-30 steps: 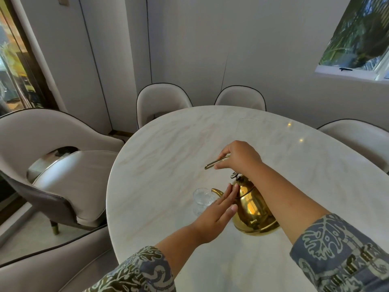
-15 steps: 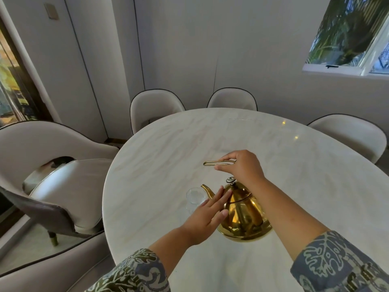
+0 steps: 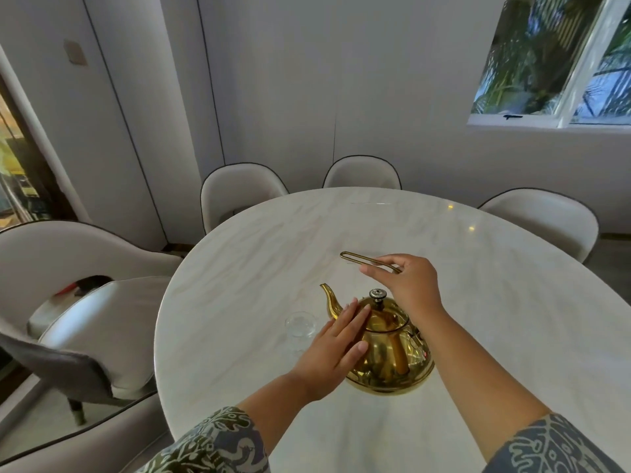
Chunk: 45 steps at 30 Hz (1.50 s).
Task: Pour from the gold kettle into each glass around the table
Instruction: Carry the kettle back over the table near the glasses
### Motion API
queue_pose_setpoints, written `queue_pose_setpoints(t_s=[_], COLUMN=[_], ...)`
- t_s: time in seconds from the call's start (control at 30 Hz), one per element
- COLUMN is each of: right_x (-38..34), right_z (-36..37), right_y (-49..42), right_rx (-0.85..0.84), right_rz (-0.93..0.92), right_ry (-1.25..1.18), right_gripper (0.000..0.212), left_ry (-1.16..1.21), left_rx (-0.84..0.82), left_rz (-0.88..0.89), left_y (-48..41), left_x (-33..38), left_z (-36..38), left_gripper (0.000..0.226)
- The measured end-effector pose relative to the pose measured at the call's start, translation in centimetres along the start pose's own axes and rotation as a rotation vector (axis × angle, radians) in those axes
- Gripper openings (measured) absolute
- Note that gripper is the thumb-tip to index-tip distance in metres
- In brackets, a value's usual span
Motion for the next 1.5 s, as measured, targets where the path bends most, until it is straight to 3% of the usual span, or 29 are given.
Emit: queue_pose_setpoints(t_s=[0.27, 0.53, 1.03, 1.5], right_x=[0.4, 2.2, 10.8, 16.9], right_z=[-4.1, -5.1, -0.7, 3.2], right_y=[-3.2, -8.8, -17.4, -18.0], right_rx=[0.082, 0.095, 0.042, 0.002], right_rz=[-0.003, 0.049, 0.197, 0.251], right_ry=[-0.065, -0.171, -0.302, -0.315], right_gripper=[0.039, 0.038, 0.038, 0.038], left_ry=[0.042, 0.158, 0.042, 0.070], left_rx=[0.012, -0.006, -0.085, -0.159], left_rz=[0.042, -0.042, -0.153, -0.243], left_y=[-4.5, -11.6, -21.8, -23.4], left_x=[2.7, 2.3, -4.1, -9.2], left_z=[-0.6, -2.0, -0.1, 4.1], left_gripper=[0.054, 0.059, 0.056, 0.054])
Point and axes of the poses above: each hand's wrist, its own y-axis away from the middle knuckle, its own z-axis out of the palm, x = y × z, the point moved 6 cm from there along -y, towards the middle knuckle, and after that the axes turned 2 degrees about -y, right-handed, at the moved point
